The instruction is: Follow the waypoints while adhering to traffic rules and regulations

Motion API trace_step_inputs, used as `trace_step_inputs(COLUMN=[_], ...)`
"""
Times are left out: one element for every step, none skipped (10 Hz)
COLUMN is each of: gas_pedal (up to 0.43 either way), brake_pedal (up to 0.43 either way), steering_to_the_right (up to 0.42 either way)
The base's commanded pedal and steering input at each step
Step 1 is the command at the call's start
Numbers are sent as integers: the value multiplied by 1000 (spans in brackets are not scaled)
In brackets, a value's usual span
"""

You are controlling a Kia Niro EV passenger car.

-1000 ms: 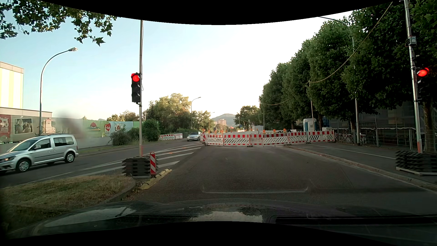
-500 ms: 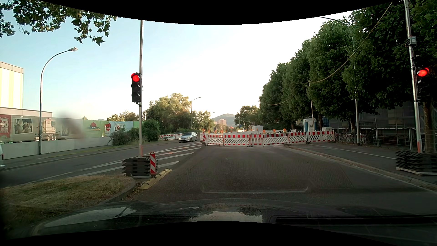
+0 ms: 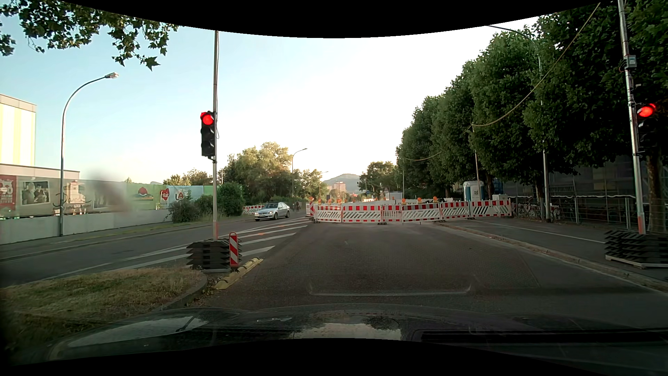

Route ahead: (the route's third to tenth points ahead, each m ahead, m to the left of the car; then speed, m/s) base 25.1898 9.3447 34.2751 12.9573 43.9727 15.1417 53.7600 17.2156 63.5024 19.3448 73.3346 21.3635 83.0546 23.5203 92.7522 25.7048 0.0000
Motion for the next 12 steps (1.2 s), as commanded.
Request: trace_step_inputs(gas_pedal=[0, 0, 0, 0, 0, 0, 0, 0, 0, 0, 0, 0], brake_pedal=[372, 372, 372, 372, 372, 372, 372, 372, 372, 372, 372, 372], steering_to_the_right=[-3, -3, -3, -3, -3, -3, -3, -3, -3, -3, -3, -3])
